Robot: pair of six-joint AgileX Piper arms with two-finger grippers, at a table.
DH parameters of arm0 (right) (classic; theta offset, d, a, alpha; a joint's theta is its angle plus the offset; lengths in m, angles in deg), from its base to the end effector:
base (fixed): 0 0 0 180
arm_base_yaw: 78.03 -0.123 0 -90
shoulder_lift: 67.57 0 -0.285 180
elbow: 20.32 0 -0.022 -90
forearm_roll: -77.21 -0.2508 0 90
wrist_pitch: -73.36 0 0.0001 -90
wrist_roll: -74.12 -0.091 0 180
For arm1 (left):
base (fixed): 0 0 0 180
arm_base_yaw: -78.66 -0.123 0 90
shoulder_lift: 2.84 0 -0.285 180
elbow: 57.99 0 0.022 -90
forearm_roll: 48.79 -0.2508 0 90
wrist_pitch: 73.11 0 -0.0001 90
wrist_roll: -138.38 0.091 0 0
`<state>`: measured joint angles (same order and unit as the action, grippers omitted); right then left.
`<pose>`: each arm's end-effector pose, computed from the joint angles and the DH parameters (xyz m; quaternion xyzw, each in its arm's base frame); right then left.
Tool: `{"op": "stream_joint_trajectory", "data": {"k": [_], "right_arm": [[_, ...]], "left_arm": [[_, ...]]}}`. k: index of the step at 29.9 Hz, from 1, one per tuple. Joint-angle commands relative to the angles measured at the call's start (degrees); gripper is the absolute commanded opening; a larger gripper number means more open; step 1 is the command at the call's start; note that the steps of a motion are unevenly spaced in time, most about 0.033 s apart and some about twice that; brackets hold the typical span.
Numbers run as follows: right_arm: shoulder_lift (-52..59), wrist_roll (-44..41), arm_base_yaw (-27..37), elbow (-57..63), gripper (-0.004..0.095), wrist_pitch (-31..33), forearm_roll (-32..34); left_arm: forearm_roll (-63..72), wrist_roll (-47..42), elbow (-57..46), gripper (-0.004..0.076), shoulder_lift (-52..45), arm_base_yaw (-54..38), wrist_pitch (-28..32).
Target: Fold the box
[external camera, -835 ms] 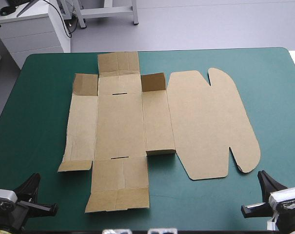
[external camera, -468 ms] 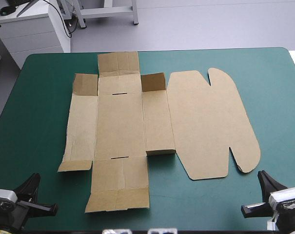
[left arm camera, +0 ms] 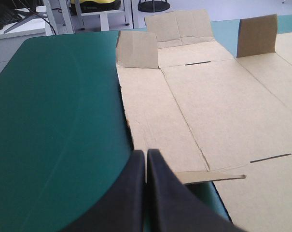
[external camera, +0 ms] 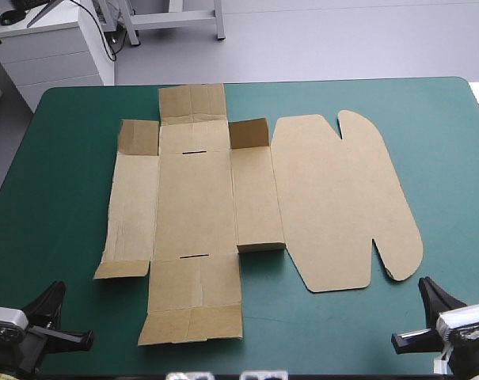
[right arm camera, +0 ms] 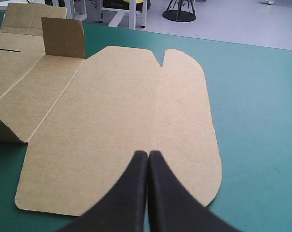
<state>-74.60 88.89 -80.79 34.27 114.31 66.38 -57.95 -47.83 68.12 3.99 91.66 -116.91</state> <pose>0.0151 0.0120 0.2775 -0.1016 0.7703 0.0272 0.6290 0.0146 0.0069 0.2765 0.0584 0.7862 -0.0239 0.6148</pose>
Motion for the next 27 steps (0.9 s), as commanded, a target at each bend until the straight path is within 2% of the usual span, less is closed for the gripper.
{"op": "stream_joint_trajectory", "data": {"k": [1,5,12,21,27], "right_arm": [[1.14,0.33,0.5,-1.62,-0.0014,-4.16,-0.14],[1.14,0.33,0.5,-1.62,-0.0014,-4.16,-0.14],[1.14,0.33,0.5,-1.62,-0.0014,-4.16,-0.14],[1.14,0.33,0.5,-1.62,-0.0014,-4.16,-0.14],[1.14,0.33,0.5,-1.62,-0.0014,-4.16,-0.14]], "left_arm": [[-0.2,-1.31,1.21,-0.0008,-0.1,0.09,5.15],[-0.2,-6.32,1.95,-0.0008,2.61,0.09,5.85],[-2.03,-6.7,4.25,-0.0008,11.7,0.09,6.0],[-3.23,-7.65,12.82,-0.0006,29.31,0.09,5.41],[-2.82,-2.63,17.03,0.0015,42.48,0.09,4.72]]}}
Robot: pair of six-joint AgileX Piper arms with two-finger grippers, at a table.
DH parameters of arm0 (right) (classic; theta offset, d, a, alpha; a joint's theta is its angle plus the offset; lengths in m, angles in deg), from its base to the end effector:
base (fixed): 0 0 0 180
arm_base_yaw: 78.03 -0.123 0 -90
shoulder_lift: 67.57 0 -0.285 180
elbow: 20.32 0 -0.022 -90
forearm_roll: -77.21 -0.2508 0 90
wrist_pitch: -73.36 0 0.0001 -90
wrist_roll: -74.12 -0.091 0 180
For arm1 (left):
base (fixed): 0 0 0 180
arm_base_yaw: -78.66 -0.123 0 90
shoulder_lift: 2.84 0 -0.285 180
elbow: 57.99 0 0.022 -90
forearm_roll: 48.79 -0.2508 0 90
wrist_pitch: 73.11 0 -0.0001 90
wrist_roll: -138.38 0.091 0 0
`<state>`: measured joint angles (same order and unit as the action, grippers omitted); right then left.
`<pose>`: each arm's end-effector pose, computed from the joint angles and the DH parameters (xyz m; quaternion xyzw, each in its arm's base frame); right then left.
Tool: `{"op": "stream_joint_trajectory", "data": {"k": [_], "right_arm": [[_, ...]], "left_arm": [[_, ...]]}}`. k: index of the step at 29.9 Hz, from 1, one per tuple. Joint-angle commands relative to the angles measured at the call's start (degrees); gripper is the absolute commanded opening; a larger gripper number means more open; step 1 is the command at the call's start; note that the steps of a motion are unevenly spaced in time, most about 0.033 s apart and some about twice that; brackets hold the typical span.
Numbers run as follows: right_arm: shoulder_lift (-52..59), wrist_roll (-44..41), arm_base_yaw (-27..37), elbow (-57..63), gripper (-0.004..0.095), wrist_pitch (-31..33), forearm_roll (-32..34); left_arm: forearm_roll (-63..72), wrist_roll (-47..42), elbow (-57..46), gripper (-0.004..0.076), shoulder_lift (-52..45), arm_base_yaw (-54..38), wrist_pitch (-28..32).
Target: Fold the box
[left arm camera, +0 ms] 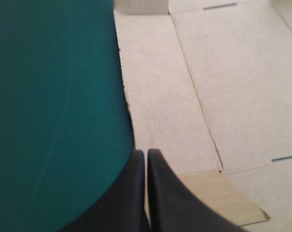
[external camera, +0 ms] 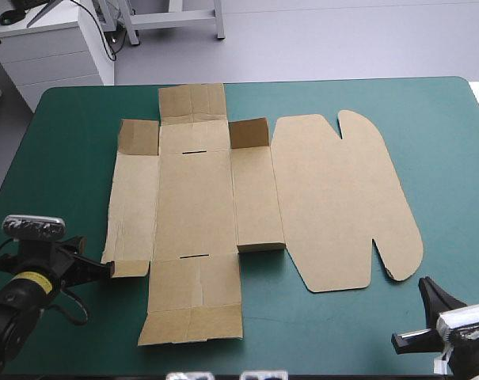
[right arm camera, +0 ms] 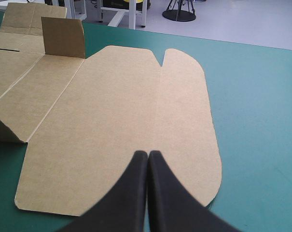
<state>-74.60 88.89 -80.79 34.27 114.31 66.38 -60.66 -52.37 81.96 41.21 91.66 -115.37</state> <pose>0.0151 0.0120 0.2775 -0.1016 0.7703 0.0272 0.6290 0.1153 -0.0137 0.3161 0.0543 0.8867 0.0022 0.4590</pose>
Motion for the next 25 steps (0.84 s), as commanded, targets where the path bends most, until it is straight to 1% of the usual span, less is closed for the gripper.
{"op": "stream_joint_trajectory", "data": {"k": [1,6,8,10,12,13,15,17,19,22,25], "right_arm": [[1.14,0.33,0.5,-1.62,-0.0014,-4.16,-0.14],[1.14,0.33,0.5,-1.62,-0.0014,-4.16,-0.14],[1.14,0.33,0.5,-1.62,-0.0014,-4.16,-0.14],[1.14,0.33,0.5,-1.62,-0.0014,-4.16,-0.14],[1.14,0.33,0.5,-1.62,-0.0014,-4.16,-0.14],[1.14,0.33,0.5,-1.62,-0.0014,-4.16,-0.14],[1.14,0.33,0.5,-1.62,-0.0014,-4.16,-0.14],[1.14,0.33,0.5,-1.62,-0.0014,-4.16,-0.14],[1.14,0.33,0.5,-1.62,-0.0014,-4.16,-0.14],[1.14,0.33,0.5,-1.62,-0.0014,-4.16,-0.14],[1.14,0.33,0.5,-1.62,-0.0014,-4.16,-0.14]], "left_arm": [[-0.1,2.7,3.98,0.0016,7.38,0.09,3.18],[-2.22,4.71,6.28,0.0016,15.73,-1.07,3.29],[-2.37,5.05,6.7,0.0016,18.47,-3.63,3.29],[-0.62,7.75,7.07,0.0016,20.6,-7.49,3.44],[4.61,11.81,7.38,0.0016,21.97,-11.41,3.9],[10.07,15.57,7.78,0.0016,22.91,-13.77,4.43],[21.37,26.37,8.39,0.0016,24.64,-18.58,4.03],[32.21,35.15,9.5,0.0016,27.29,-23.07,1.54],[41.66,41.45,10.96,0.0016,31.16,-27.69,-3.15],[46.28,42.38,13.16,0.0016,37.8,-32.16,-7.23],[45.7,42.38,15.28,0.0015,43.21,-33.62,-10.4]]}}
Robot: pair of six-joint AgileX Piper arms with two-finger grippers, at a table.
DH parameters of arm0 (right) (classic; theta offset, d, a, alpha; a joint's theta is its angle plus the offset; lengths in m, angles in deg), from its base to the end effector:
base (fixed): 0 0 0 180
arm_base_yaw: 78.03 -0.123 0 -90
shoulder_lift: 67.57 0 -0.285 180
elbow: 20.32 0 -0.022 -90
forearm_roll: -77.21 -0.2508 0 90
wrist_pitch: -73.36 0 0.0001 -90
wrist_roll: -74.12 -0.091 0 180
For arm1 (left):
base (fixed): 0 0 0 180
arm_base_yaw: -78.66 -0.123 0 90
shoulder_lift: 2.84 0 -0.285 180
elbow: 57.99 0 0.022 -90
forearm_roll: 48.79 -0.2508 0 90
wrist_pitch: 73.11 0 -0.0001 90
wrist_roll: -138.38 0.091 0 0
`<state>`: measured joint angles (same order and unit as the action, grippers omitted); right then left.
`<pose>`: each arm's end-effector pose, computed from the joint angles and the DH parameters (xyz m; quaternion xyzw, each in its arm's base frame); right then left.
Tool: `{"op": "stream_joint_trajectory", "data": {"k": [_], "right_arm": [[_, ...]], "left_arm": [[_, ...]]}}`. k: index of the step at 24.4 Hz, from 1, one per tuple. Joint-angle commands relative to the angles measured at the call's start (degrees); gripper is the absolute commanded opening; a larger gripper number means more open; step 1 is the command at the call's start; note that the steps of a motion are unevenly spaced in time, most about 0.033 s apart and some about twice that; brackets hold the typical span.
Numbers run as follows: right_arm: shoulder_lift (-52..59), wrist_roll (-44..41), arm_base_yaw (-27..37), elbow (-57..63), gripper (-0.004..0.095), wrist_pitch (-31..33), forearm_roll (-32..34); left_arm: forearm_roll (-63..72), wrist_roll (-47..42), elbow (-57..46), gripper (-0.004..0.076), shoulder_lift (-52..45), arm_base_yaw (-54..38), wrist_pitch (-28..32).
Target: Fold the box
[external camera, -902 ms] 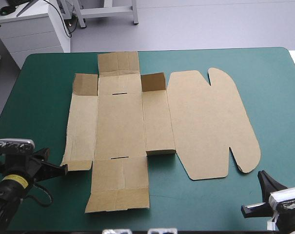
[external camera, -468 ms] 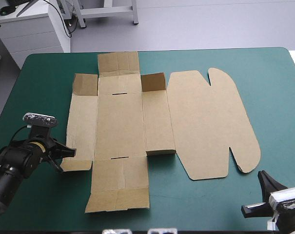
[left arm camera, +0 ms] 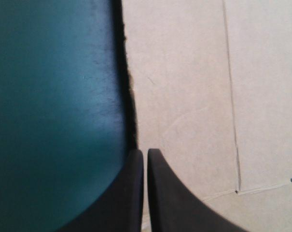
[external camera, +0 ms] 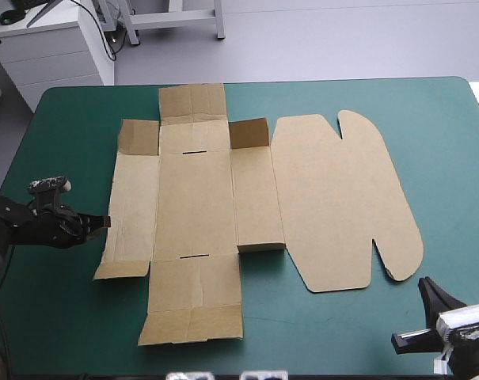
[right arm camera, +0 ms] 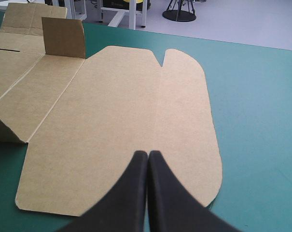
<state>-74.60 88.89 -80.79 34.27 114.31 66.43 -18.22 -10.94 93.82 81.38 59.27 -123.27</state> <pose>0.0151 0.0119 0.2775 -0.1017 0.7703 0.0268 0.6289 0.2405 0.0469 0.2534 -0.0418 0.9623 -0.1426 0.2279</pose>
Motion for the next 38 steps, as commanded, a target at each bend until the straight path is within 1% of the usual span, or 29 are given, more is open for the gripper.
{"op": "stream_joint_trajectory", "data": {"k": [1,6,9,12,14,16,23,25,31,38], "right_arm": [[1.14,0.33,0.5,-1.62,-0.0014,-4.16,-0.19],[1.14,0.33,0.5,-1.62,-0.0014,-4.16,-0.19],[1.14,0.33,0.5,-1.62,-0.0014,-4.16,-0.19],[1.14,0.33,0.5,-1.62,-0.0014,-4.16,-0.19],[1.14,0.33,0.5,-1.62,-0.0014,-4.16,-0.19],[1.14,0.33,0.5,-1.62,-0.0014,-4.16,-0.19],[1.14,0.33,0.5,-1.62,-0.0014,-4.16,-0.19],[1.14,0.33,0.5,-1.62,-0.0014,-4.16,-0.19],[1.14,0.33,0.5,-1.62,-0.0014,-4.16,-0.19],[1.14,0.33,0.5,-1.62,-0.0014,-4.16,-0.19]], "left_arm": [[2.58,0.95,4.16,0.0015,4.72,-1.23,-3.38],[1.64,0.36,7.48,0.0015,10.97,-1.23,-7.99],[1.64,0.05,8.52,0.0015,12.71,-1.23,-9.24],[1.64,0.15,8.61,0.0022,12.84,-1.23,-8.36],[1.75,0.15,8.61,0.0053,12.84,-1.23,-7.47],[1.88,0.05,8.61,0.0118,12.84,-1.23,-6.62],[4.86,0.05,8.61,0.0425,12.84,-1.23,-6.39],[5.79,-1.92,8.61,0.0418,12.97,-1.13,-6.39],[12.41,-1.92,8.61,0.0419,13.37,-1.13,-6.28],[12.76,-1.83,8.61,0.0418,17.28,1.14,-7.02]]}}
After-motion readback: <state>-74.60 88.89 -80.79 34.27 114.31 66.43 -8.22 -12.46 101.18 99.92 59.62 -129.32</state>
